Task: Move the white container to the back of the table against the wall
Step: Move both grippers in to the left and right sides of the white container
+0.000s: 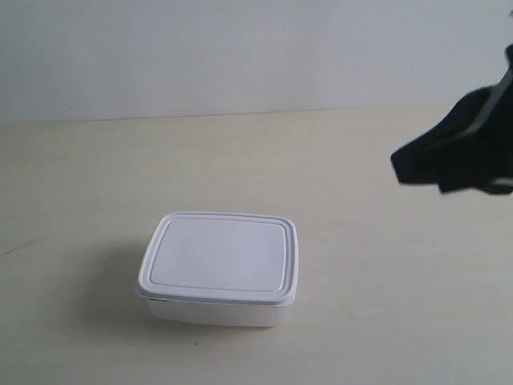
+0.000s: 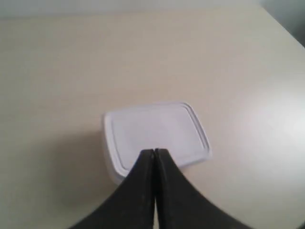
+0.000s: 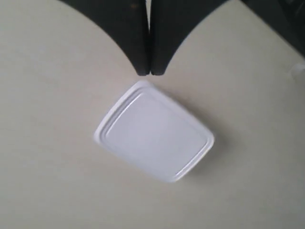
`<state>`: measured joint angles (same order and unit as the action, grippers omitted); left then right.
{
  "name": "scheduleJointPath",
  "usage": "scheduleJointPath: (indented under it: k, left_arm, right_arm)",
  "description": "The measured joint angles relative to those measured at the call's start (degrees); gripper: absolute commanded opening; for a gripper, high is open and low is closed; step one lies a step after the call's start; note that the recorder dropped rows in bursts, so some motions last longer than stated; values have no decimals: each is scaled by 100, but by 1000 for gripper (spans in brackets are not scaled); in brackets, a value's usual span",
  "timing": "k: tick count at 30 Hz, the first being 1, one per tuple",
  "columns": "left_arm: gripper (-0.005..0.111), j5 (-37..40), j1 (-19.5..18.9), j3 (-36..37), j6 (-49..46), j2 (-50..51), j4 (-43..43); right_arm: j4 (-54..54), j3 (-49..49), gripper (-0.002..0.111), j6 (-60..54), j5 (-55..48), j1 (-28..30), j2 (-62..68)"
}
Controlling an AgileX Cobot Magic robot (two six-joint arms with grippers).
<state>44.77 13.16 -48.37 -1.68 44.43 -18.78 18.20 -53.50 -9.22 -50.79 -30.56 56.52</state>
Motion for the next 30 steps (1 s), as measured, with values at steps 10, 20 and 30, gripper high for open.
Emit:
scheduleJointPath:
  k: [10, 20, 30]
  left_arm:
    - [0, 144, 388, 828, -892, 1109, -1207]
    - [0, -197, 388, 1453, -1802, 1792, -2580]
    - [0, -890, 388, 1817, -2675, 2998, -3815]
  right_arm:
    - [853, 129, 0, -1162, -622, 0, 1024]
    - [2293, 987, 0, -2126, 56, 0, 1841]
    - [3918, 1655, 0, -2615, 1002, 0, 2815]
